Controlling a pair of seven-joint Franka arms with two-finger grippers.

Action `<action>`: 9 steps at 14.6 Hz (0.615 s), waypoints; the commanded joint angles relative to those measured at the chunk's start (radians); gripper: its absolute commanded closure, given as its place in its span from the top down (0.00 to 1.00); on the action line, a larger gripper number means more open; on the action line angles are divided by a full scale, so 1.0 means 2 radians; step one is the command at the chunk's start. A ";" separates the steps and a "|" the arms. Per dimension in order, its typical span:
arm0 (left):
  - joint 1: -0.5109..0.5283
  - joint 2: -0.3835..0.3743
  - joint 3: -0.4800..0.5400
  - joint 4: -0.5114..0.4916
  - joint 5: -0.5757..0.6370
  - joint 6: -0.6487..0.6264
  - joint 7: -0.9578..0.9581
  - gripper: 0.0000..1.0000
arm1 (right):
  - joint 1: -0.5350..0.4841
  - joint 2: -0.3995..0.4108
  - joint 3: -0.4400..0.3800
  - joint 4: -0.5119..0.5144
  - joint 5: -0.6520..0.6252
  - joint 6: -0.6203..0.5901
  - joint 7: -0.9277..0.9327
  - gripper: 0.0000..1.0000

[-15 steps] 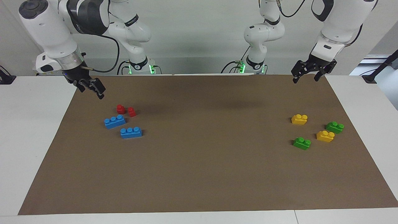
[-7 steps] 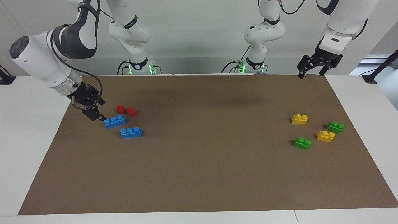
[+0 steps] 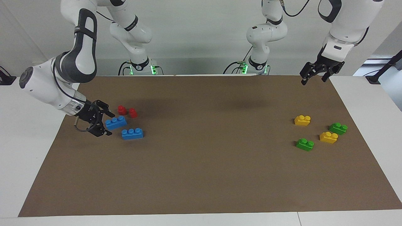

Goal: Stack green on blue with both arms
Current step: 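Reach the right gripper to the blue brick while the left gripper reaches green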

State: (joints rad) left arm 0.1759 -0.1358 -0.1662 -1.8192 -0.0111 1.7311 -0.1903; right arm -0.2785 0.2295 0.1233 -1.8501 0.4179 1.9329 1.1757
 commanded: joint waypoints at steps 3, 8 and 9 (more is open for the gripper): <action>0.006 0.047 0.000 -0.004 -0.007 0.063 -0.065 1.00 | -0.004 0.000 0.004 -0.044 0.013 0.027 0.004 0.99; 0.019 0.106 0.003 0.002 -0.006 0.120 -0.124 1.00 | 0.000 0.013 0.004 -0.067 0.028 0.065 -0.008 0.99; 0.020 0.113 0.003 0.002 -0.006 0.130 -0.138 1.00 | 0.000 0.013 0.004 -0.073 0.029 0.075 -0.010 0.99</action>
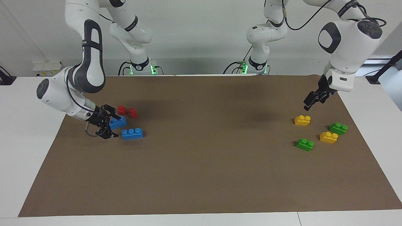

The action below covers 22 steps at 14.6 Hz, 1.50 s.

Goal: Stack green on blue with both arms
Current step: 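Reach the right gripper to the blue brick while the left gripper reaches green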

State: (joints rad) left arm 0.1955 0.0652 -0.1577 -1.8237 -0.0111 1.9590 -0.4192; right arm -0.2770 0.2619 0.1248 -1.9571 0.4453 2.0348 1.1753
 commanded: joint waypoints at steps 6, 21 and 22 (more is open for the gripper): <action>0.010 0.059 0.003 0.015 -0.001 0.046 -0.063 1.00 | 0.003 0.006 0.004 -0.050 0.025 0.078 -0.025 0.98; -0.120 0.137 0.148 0.013 -0.007 0.132 -0.218 1.00 | 0.013 0.015 0.003 -0.033 0.030 0.093 -0.050 0.00; -0.120 0.138 0.148 0.011 -0.007 0.144 -0.233 1.00 | 0.013 0.016 0.003 -0.012 0.030 0.069 -0.051 0.00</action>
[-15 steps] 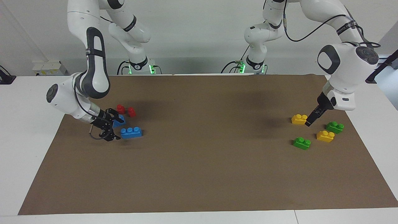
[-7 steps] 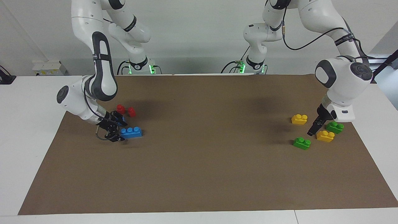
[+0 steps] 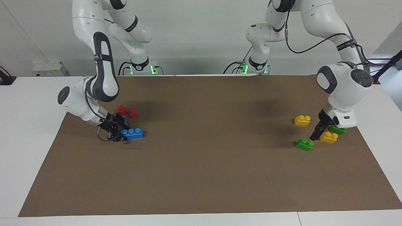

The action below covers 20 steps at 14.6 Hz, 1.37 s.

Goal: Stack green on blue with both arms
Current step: 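Reach the right gripper to the blue brick while the left gripper reaches green, then grasp the blue brick with the right gripper and carry it toward center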

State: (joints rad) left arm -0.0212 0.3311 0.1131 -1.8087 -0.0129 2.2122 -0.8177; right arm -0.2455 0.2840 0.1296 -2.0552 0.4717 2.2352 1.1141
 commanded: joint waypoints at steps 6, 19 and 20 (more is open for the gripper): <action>-0.004 0.022 0.012 0.002 -0.030 0.061 -0.056 1.00 | 0.122 0.001 0.005 0.101 0.044 -0.069 0.036 0.00; -0.012 0.040 0.009 -0.035 -0.049 0.105 -0.064 0.97 | 0.346 0.044 0.006 0.058 0.045 0.153 0.288 0.00; -0.012 0.040 0.009 -0.034 -0.051 0.103 -0.064 0.97 | 0.351 0.050 0.006 0.058 0.046 0.158 0.293 0.00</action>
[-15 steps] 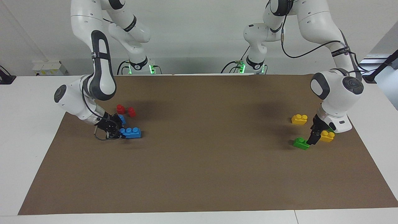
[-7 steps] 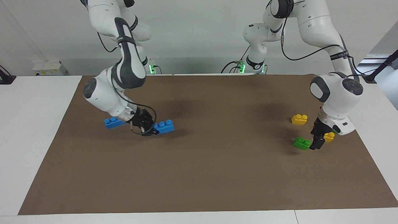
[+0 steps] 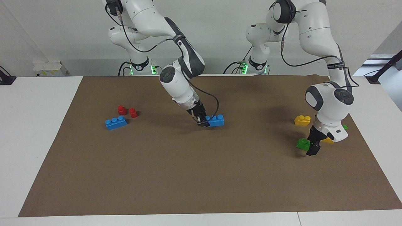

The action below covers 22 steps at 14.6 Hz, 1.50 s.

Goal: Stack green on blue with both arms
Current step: 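Grasp the blue brick with the right gripper and carry it toward center, then grasp the green brick with the left gripper and lift it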

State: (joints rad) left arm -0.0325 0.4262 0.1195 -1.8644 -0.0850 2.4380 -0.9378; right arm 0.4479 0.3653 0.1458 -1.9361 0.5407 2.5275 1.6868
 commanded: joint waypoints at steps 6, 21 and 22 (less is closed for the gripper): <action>-0.006 -0.007 0.005 0.004 -0.015 -0.019 -0.004 0.64 | 0.015 0.029 -0.002 -0.008 0.011 0.044 0.026 0.00; -0.083 -0.095 0.005 0.011 -0.014 -0.178 -0.199 0.00 | 0.015 0.030 -0.002 -0.031 0.011 0.069 0.026 0.00; -0.100 -0.102 0.005 0.011 -0.014 -0.192 -0.242 0.00 | 0.015 0.030 -0.002 -0.032 0.010 0.072 0.026 0.00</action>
State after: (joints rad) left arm -0.1643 0.2779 0.1150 -1.8137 -0.1011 2.1105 -1.2696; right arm 0.4712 0.4220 0.1476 -1.9580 0.5426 2.6162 1.7339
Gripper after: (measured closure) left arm 0.661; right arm 0.656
